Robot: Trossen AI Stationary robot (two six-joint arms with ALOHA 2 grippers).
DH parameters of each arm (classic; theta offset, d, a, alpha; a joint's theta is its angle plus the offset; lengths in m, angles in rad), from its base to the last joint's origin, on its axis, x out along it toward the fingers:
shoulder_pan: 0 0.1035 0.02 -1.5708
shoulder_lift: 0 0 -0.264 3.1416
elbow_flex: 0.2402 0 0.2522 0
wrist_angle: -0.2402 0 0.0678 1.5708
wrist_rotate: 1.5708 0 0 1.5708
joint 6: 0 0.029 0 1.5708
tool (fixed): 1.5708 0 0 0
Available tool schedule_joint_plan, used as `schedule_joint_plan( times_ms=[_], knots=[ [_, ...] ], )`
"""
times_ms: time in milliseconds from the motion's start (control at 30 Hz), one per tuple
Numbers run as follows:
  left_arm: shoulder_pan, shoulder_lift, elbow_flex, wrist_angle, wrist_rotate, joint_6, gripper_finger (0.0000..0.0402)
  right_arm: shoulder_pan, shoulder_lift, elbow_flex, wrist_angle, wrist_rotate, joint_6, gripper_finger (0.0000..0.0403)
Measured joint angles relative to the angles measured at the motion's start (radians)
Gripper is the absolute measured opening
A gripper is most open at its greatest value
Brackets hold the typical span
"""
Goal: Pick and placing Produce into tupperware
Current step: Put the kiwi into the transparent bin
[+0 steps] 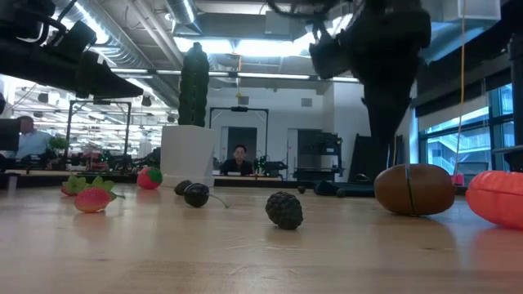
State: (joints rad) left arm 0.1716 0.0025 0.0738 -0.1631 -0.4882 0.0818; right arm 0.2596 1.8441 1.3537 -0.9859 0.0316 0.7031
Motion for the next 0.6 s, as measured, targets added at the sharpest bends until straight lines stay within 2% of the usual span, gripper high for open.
schedule_joint_plan(
  times_ms=[600],
  knots=[
    [0.000, 0.000, 0.000, 0.000, 0.000, 0.000, 0.0208, 0.034, 0.157, 0.000, 0.021, -0.060, -0.032, 0.0397]
  ],
)
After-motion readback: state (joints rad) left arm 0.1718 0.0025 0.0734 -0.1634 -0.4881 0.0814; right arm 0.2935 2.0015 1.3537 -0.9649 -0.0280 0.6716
